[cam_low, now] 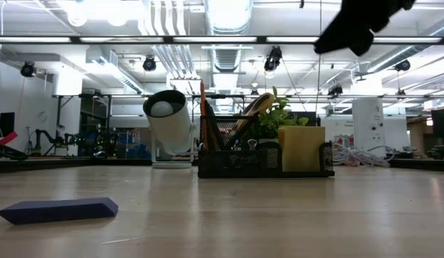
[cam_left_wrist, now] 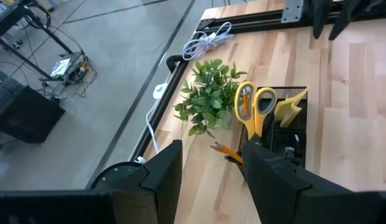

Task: Pick and place office supplies into organizer
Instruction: Put the yellow sticky notes into the black desk organizer

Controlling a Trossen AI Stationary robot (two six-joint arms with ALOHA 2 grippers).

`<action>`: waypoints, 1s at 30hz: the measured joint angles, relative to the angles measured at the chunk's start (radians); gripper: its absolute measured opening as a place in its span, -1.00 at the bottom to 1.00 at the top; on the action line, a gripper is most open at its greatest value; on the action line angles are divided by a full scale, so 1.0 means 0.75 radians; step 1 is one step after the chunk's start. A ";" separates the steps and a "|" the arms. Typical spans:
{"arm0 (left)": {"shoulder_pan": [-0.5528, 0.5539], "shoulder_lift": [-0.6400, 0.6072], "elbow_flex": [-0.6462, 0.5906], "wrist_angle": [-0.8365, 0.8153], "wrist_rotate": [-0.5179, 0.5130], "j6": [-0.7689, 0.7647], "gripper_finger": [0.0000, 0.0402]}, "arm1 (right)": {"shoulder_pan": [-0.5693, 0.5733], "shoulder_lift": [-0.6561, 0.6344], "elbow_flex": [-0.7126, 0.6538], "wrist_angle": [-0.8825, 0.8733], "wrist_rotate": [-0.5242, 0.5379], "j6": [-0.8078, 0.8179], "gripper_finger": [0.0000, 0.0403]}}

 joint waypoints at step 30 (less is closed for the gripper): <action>0.000 0.000 -0.003 0.000 -0.002 -0.033 -0.25 | -0.127 0.405 -0.050 -0.009 -0.142 -0.152 -0.30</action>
